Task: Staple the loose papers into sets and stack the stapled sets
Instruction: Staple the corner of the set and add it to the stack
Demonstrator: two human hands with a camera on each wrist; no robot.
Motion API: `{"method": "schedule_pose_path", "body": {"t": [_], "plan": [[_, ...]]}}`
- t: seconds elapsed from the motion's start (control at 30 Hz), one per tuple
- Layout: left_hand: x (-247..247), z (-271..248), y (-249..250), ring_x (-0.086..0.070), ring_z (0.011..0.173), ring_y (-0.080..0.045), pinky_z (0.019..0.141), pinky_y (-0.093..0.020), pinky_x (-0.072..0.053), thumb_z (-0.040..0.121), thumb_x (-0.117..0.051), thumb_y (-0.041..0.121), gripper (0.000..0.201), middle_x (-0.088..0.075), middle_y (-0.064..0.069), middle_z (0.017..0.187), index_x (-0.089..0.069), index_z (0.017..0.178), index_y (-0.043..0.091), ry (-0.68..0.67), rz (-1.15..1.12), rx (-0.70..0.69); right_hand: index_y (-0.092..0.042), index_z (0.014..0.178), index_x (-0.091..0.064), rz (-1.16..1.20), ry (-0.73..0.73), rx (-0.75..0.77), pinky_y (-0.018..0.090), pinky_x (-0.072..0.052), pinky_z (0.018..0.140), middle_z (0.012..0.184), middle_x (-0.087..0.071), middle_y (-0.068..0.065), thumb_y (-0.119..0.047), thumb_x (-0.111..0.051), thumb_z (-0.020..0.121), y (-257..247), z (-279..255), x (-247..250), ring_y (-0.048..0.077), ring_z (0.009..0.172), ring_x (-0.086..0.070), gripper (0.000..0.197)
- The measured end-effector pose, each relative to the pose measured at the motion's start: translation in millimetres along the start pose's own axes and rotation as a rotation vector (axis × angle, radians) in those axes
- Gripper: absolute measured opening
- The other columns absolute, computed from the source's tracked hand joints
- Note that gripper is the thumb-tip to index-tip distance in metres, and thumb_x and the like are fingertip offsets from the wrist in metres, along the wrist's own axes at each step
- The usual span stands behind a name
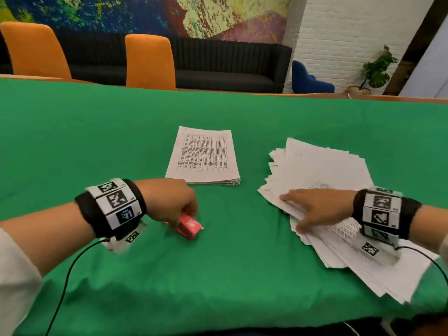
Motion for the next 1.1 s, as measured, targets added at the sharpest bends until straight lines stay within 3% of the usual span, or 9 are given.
{"method": "schedule_pose_path", "body": {"t": [0.07,0.13,0.23,0.37,0.5,0.63,0.77,0.9,1.1], "plan": [[-5,-3,8,-0.061,0.101,-0.012,0.089,-0.034,-0.052,0.083,-0.068,0.021,0.036,-0.070,0.013,0.108,-0.074,0.112,0.041,0.070,0.053,-0.119,-0.032,0.162,-0.026,-0.020,-0.005,0.095,0.037,-0.033,0.121,0.164,-0.036,-0.009,-0.032,-0.066,0.094,-20,-25,-5,0.014,0.143,-0.041,0.079],[-7,-7,12,-0.049,0.129,-0.014,0.110,-0.040,-0.041,0.085,-0.062,0.021,0.044,-0.058,0.013,0.138,-0.071,0.116,0.050,0.122,0.130,-0.164,-0.033,0.156,-0.041,-0.039,0.020,0.184,0.034,-0.039,0.117,0.157,-0.049,-0.010,-0.020,-0.059,0.094,-40,-47,-7,0.010,0.138,-0.049,0.066],[-1,-17,15,-0.037,0.144,-0.017,0.120,-0.041,-0.031,0.092,-0.060,0.030,0.040,-0.040,0.007,0.157,-0.066,0.126,0.050,0.224,0.046,-0.125,-0.030,0.139,-0.062,0.052,0.099,0.252,0.022,-0.050,0.104,0.128,-0.072,-0.014,-0.011,-0.054,0.096,-60,-65,-10,-0.005,0.114,-0.065,0.048],[2,-25,11,-0.057,0.118,-0.015,0.101,-0.037,-0.048,0.096,-0.062,0.047,0.042,-0.051,0.010,0.131,-0.057,0.137,0.042,0.344,-0.169,0.041,-0.033,0.132,-0.064,0.235,0.329,0.179,0.026,-0.052,0.103,0.128,-0.070,-0.013,-0.036,-0.067,0.099,-38,-46,2,-0.005,0.109,-0.064,0.034],[-8,-24,11,-0.059,0.093,-0.017,0.079,-0.036,-0.049,0.085,-0.060,0.078,0.067,-0.057,0.014,0.097,-0.045,0.138,0.039,0.274,-0.187,0.223,-0.021,0.155,-0.041,0.271,0.315,-0.271,0.040,-0.040,0.114,0.159,-0.044,0.005,-0.058,-0.078,0.083,42,-7,19,0.025,0.138,-0.049,0.089],[-21,-18,18,-0.054,0.083,-0.021,0.070,-0.034,-0.040,0.085,-0.065,0.074,0.078,-0.054,0.007,0.092,-0.035,0.147,0.038,0.212,-0.254,0.267,-0.013,0.158,-0.034,0.279,0.180,-0.491,0.043,-0.038,0.114,0.159,-0.044,0.009,-0.068,-0.085,0.066,86,8,16,0.030,0.140,-0.047,0.118],[-22,-16,15,-0.053,0.078,-0.019,0.068,-0.034,-0.039,0.083,-0.072,0.067,0.080,-0.047,0.012,0.078,-0.034,0.148,0.040,0.223,-0.356,0.266,-0.008,0.135,-0.062,0.429,0.240,-0.512,0.039,-0.048,0.097,0.127,-0.069,0.006,-0.044,-0.096,0.066,98,10,15,0.023,0.107,-0.061,0.085],[-20,-17,7,-0.060,0.080,-0.017,0.067,-0.034,-0.045,0.081,-0.077,0.051,0.081,-0.060,0.010,0.080,-0.032,0.148,0.040,0.233,-0.337,0.269,-0.017,0.104,-0.081,0.504,0.335,-0.436,0.038,-0.060,0.082,0.087,-0.079,-0.001,-0.030,-0.096,0.070,100,2,18,0.023,0.084,-0.073,0.039],[-10,-28,-16,-0.065,0.079,-0.007,0.077,-0.035,-0.057,0.084,-0.070,0.028,0.071,-0.073,0.015,0.091,-0.038,0.146,0.037,0.227,-0.332,0.305,-0.026,0.095,-0.084,0.673,0.256,-0.022,0.041,-0.062,0.086,0.091,-0.081,-0.002,-0.034,-0.089,0.077,50,-32,43,0.023,0.081,-0.078,0.021]]}}
Point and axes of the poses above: each hand's wrist, its own z-axis towards the middle knuckle, its own x-axis out of the back of the hand, y = z × x, the point moved 3 cm from there along z, towards the middle knuckle
